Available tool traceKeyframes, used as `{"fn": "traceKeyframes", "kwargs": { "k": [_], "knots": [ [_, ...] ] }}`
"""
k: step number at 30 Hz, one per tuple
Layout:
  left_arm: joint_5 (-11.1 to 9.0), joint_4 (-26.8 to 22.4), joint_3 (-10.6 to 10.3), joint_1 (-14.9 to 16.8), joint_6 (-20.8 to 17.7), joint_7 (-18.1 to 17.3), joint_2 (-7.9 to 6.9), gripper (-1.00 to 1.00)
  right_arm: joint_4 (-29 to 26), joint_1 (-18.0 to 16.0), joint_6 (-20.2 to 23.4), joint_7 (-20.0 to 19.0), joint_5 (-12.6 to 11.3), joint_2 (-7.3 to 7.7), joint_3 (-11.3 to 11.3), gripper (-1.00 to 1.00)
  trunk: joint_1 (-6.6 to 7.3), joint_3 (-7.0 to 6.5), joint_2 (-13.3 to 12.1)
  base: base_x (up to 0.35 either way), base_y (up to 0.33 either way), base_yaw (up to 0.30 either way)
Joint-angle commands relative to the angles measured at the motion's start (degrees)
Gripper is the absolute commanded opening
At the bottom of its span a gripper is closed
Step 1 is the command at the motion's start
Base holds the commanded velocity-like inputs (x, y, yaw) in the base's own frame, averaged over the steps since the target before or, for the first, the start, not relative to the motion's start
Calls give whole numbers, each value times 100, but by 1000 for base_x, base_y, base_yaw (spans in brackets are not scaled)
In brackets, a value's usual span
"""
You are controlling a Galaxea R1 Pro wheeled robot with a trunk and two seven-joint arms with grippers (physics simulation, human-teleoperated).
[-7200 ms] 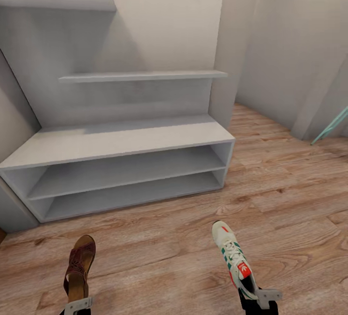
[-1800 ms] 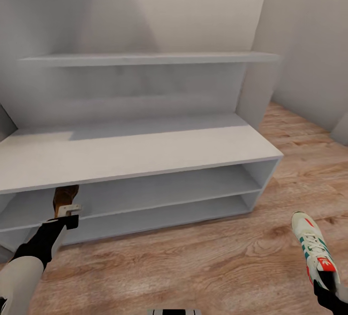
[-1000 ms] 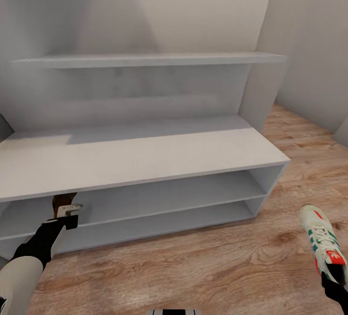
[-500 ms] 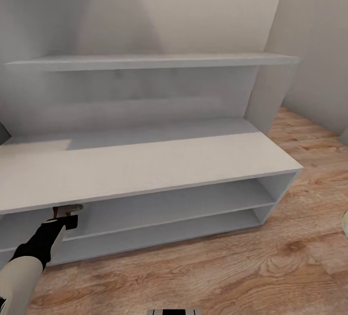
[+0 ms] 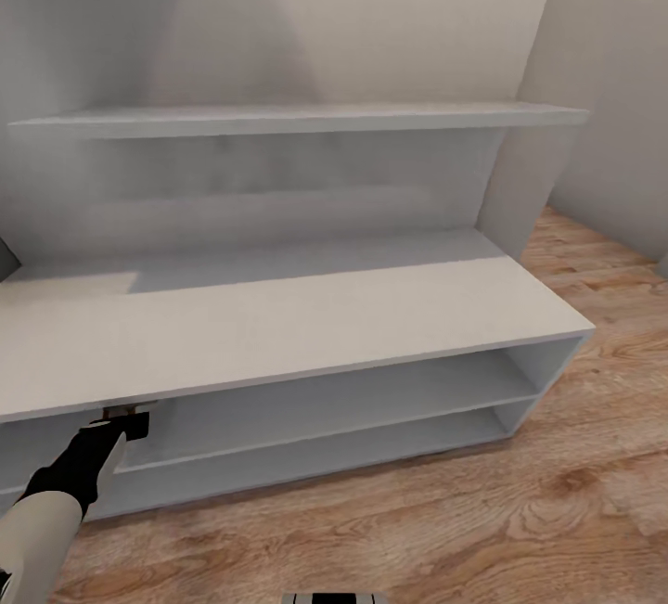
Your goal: Pick up the two gym shoes and the two sandals from the corridor floor and place them onto the hallstand (shoe rack) in the corridor, making sure they are on the rack and not on the floor. Arrange them so the two gym shoes are next to each other and the two sandals are next to each other.
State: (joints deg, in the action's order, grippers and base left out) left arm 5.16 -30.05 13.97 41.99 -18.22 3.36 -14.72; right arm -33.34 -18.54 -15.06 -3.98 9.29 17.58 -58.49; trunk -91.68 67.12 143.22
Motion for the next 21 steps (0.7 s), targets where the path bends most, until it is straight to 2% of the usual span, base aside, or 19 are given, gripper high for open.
{"fn": "traceKeyframes", "kwargs": {
  "k": [1,2,3,16,21],
  "knots": [
    [73,-10,17,-1,-30,-17,4,-100,3,-10,-24,-41,56,-3,-48,-100,1,4,2,8,6,0],
    [73,-10,16,-3,-28,-21,4,-100,3,-10,-24,-41,56,-3,-48,-100,1,4,2,5,4,0],
    [78,-6,15,-5,-34,-21,4,100,3,-10,-24,-41,56,-3,-49,-100,1,4,2,3,2,0],
    [82,-9,17,2,-35,-11,0,100,5,-10,-24,-41,56,-9,-48,-100,1,4,2,-8,0,0],
    [82,-10,12,2,-41,-11,4,100,7,-10,-24,-41,56,-9,-48,-100,1,4,2,-288,0,0]
  ]
}}
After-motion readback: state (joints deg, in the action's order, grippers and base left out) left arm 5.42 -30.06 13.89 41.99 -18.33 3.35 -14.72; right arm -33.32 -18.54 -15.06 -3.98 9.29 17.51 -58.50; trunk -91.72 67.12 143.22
